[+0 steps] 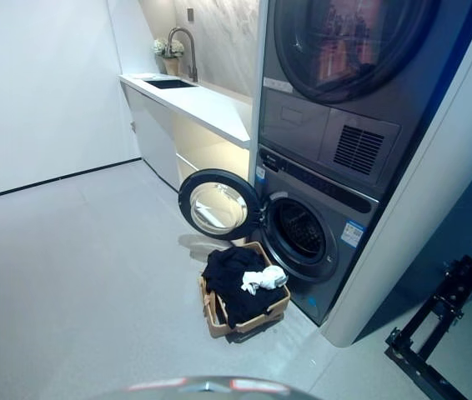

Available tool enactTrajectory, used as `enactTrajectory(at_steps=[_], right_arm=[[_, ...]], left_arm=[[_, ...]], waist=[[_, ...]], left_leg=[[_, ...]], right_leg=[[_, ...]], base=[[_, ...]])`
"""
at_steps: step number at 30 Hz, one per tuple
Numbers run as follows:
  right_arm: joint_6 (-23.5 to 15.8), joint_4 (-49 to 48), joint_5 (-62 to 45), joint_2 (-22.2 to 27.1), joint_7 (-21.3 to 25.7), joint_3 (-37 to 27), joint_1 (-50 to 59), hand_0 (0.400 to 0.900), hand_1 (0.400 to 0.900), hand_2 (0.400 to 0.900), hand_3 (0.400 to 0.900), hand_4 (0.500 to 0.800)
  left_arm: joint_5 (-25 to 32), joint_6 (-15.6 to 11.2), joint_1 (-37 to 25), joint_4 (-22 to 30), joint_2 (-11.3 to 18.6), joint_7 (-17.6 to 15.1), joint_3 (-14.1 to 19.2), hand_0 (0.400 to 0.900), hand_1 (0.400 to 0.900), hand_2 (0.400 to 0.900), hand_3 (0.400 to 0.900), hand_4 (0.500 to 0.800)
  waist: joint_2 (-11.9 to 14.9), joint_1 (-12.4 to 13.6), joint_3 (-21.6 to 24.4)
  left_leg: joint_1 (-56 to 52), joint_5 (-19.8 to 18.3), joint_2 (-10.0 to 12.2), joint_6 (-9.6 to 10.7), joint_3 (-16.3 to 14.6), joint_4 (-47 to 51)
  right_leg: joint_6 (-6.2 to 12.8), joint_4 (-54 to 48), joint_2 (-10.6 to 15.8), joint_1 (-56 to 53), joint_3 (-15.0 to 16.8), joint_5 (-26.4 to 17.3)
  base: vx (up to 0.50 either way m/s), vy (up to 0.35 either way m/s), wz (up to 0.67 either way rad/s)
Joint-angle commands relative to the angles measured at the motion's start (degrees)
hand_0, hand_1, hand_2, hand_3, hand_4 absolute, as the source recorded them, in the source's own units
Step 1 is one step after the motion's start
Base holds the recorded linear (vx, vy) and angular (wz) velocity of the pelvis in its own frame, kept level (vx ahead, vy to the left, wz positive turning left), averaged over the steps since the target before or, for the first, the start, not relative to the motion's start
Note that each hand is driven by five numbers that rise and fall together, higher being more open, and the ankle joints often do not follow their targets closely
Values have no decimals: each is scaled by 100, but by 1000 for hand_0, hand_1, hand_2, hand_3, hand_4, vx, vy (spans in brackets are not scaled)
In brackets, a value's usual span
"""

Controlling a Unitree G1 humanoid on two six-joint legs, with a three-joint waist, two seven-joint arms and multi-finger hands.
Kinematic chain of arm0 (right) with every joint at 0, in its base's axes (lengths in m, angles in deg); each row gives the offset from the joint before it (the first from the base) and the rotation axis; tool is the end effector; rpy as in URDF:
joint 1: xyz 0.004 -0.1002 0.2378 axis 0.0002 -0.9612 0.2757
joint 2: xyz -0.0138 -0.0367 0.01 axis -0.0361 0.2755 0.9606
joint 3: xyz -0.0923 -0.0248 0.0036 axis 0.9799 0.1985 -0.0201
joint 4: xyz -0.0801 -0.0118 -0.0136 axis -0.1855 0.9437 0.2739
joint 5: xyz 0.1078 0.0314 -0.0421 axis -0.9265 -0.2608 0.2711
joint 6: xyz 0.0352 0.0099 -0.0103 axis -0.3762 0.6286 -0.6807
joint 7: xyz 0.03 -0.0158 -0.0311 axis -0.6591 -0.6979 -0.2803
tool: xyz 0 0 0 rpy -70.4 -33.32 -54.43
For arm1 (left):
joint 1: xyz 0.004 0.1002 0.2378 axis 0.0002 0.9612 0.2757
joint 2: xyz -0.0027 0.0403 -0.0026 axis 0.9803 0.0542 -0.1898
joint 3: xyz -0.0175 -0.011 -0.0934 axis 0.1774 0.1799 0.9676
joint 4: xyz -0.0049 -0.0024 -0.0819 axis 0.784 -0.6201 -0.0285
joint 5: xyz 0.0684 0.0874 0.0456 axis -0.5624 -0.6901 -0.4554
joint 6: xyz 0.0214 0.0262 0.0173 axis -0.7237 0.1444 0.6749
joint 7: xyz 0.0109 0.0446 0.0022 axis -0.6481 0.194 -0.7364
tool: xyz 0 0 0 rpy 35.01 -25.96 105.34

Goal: Put the clothes in the basket into the washing machine.

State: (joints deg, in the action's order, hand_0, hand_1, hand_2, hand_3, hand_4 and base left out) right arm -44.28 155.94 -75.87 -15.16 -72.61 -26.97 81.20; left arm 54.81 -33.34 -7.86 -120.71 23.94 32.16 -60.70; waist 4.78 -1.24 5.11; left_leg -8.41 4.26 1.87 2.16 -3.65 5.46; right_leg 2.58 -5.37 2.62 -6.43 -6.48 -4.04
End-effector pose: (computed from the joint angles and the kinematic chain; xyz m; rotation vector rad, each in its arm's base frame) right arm -0.0059 -0.2253 -0.1358 -0.1149 1.5347 -0.3823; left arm 0.0229 0.2299 -0.1342 0.2962 1.4595 0.1361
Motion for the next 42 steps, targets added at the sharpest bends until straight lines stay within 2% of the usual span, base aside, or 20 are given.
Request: enactTrajectory(at_steps=[1, 23, 32, 34, 37, 42], right_arm=[[-104, 146, 54, 286, 91, -3, 691, 900, 900, 900, 900, 800], [-111, 95, -3, 315, 130, -21, 745, 900, 900, 900, 900, 800], [-143, 6, -69, 351, 158, 24, 858, 900, 900, 900, 900, 800], [-169, -24, -91, 383, 187, 48, 922, 900, 900, 900, 900, 800], [-201, -45, -139, 429, 204, 24, 941, 900, 900, 900, 900, 800], [-261, -185, -229, 562, 234, -24, 985, 900, 900, 900, 900, 800]], left_arm=[[121, -86, -495, -175, -322, -21, 271, 900, 900, 900, 900, 800], [201, -95, -543, -125, -313, -55, 263, 900, 900, 900, 900, 800], [333, -118, -663, -56, -277, -111, 251, 900, 900, 900, 900, 800], [400, -131, -724, -7, -268, -130, 256, 900, 900, 900, 900, 800], [542, -177, -768, 81, -279, -112, 292, 900, 900, 900, 900, 800], [901, -255, -852, 233, -246, -158, 410, 900, 900, 900, 900, 800]], waist=[[-553, 91, -629], [-582, 63, -813], [-614, 37, -930], [-581, 55, -1043], [-529, 101, -1196], [-498, 149, -1592]], left_leg=[[-216, -904, -300, -100, 14, -46], [-110, -863, -287, -102, 27, -46], [-4, -763, -232, -126, 29, -46], [357, -963, -225, -139, 27, -718], [796, -1001, -274, -44, 57, -1616], [2006, -332, -217, 16, 264, -3890]], right_leg=[[252, 37, -188, -359, 30, 774], [225, 37, -209, -247, 25, 746], [107, 225, -286, -7, 97, 813], [29, 487, -271, 180, 147, 909], [-68, 650, -264, 234, 143, 1006], [-319, 1008, -322, 285, 150, 1196]], base=[[0, 0, 0], [4, -6, 0], [22, -75, -5], [-21, -166, -8], [11, -190, 3], [25, -194, 5]])
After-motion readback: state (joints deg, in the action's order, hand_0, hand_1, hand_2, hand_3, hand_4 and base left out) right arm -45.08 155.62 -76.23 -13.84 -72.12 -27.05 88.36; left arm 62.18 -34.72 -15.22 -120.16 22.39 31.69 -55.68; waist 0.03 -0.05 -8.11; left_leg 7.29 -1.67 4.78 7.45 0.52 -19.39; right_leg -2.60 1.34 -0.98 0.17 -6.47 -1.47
